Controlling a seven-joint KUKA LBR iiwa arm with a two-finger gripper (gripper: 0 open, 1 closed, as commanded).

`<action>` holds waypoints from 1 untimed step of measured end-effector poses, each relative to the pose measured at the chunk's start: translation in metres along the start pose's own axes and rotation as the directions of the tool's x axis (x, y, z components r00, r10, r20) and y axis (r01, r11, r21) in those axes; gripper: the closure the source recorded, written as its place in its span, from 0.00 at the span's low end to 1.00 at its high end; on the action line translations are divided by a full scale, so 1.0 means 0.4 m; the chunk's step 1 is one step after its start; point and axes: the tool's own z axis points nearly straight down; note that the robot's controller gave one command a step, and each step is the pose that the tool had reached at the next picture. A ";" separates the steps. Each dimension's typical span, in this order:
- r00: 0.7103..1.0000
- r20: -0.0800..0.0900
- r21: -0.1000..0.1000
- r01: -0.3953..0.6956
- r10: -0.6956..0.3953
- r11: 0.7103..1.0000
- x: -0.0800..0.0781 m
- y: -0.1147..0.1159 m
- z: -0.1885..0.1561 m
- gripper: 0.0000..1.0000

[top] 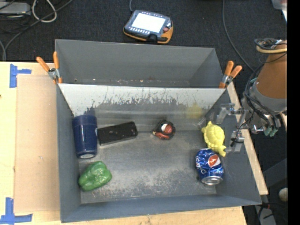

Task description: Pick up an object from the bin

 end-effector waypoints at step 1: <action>1.000 0.008 0.002 0.005 -0.005 1.000 -0.004 0.002 -0.012 0.00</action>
Offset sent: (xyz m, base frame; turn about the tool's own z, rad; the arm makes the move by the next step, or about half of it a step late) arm 0.0120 -0.0045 -0.1510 -0.5014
